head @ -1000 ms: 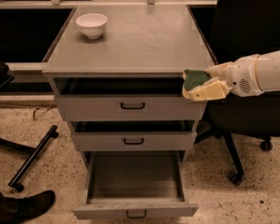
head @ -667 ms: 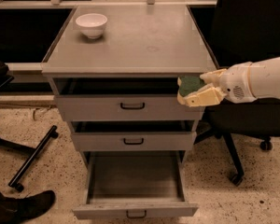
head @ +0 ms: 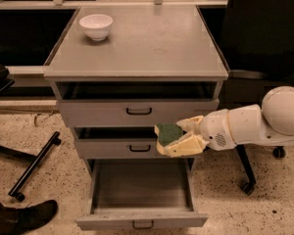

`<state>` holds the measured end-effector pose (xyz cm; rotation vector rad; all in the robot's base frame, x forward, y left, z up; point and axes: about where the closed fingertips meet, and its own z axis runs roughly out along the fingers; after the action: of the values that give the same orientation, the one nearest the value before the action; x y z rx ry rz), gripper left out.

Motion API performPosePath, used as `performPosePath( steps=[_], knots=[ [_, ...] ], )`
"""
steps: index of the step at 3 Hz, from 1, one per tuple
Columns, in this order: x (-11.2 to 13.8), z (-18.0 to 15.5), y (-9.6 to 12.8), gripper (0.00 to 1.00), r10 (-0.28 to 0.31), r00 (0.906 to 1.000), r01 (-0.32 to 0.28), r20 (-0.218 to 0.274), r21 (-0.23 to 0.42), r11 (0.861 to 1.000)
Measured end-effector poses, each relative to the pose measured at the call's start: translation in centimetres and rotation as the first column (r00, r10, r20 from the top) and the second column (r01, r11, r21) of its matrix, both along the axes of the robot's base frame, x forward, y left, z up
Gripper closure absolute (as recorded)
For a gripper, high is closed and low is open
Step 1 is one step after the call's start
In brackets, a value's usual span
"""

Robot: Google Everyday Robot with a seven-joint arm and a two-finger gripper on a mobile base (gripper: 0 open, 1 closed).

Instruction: Place sponge into bottom drawer

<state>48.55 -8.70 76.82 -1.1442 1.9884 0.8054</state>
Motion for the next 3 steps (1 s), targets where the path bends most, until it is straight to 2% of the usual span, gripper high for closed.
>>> performPosePath(
  steps=[1,2,3],
  knots=[
    [0.0,0.0,0.0,1.00,0.000,1.0000,0.000,0.000,0.000,1.000],
    [0.2,-2.9,0.3,1.00,-0.029,0.9995,0.029,0.015,0.006,1.000],
    [-1.3,-11.9,2.8,1.00,-0.038,0.9991,0.039,-0.020,0.028,0.999]
  ],
)
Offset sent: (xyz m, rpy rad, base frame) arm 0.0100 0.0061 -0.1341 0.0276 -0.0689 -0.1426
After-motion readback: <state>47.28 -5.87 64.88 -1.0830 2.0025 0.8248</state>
